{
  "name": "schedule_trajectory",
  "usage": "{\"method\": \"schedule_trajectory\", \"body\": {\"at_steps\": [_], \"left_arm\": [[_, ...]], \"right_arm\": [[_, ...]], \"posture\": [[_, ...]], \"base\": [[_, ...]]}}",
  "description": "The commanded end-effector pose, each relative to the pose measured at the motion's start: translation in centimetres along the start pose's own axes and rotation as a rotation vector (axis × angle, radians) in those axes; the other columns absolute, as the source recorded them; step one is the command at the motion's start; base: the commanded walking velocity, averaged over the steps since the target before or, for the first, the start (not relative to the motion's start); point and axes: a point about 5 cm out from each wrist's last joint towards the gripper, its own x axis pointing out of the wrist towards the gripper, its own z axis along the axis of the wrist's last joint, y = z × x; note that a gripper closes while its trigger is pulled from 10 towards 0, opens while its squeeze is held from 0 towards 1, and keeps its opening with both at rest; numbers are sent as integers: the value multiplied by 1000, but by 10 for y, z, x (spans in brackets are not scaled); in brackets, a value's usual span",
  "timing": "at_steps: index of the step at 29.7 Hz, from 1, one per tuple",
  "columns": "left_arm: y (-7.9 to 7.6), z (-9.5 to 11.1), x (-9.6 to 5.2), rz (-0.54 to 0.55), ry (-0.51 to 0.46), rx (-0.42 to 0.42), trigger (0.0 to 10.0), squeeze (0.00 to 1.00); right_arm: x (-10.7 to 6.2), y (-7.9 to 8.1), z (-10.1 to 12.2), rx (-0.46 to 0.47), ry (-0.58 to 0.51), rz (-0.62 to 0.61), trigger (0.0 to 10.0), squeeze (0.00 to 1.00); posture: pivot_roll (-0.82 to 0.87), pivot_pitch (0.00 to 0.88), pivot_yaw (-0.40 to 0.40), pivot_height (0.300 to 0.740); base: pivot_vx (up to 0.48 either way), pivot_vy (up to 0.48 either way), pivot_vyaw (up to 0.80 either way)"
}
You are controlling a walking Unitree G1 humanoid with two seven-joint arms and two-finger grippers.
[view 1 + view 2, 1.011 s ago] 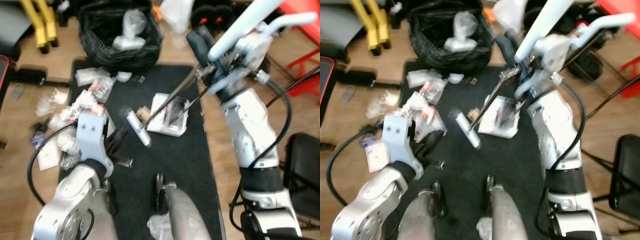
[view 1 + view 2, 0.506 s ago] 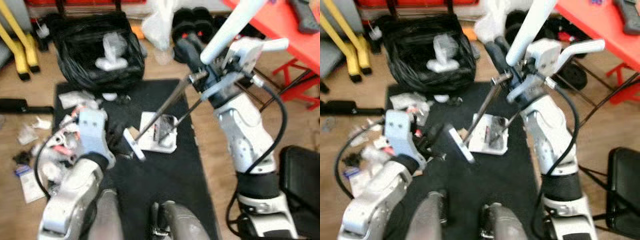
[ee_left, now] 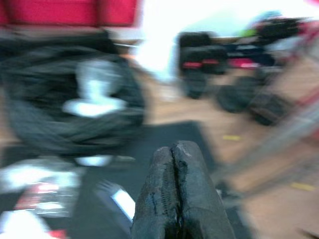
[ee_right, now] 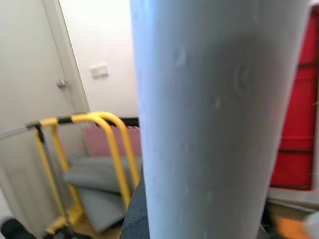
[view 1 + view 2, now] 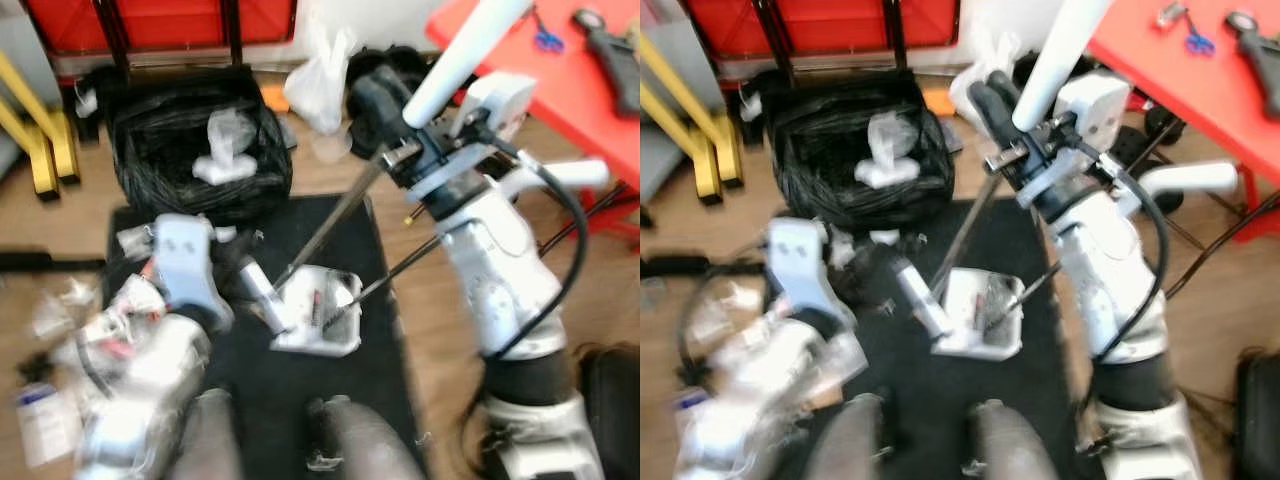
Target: Sweep floor
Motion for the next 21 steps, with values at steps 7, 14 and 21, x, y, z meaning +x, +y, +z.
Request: {"method": "schedule_trajectory", "body": {"at_steps": [7, 14, 21], "left_arm": [[0, -4, -8, 42, 20, 47, 10000, 0], [-1, 2, -22, 23, 30, 67, 10000, 0], [-4, 12, -40, -30, 64, 95, 10000, 0]], "right_arm": [[-12, -4, -6, 71, -7, -51, 10000, 0], [-9, -23, -20, 21, 10, -111, 10000, 0], [-4, -43, -12, -10, -57, -163, 10000, 0]], "posture": [[-89, 314, -170, 740], [-64, 400, -148, 740], [-21, 502, -122, 740]], "base": [[0, 0, 0], [0, 0, 0], [0, 0, 0]]}}
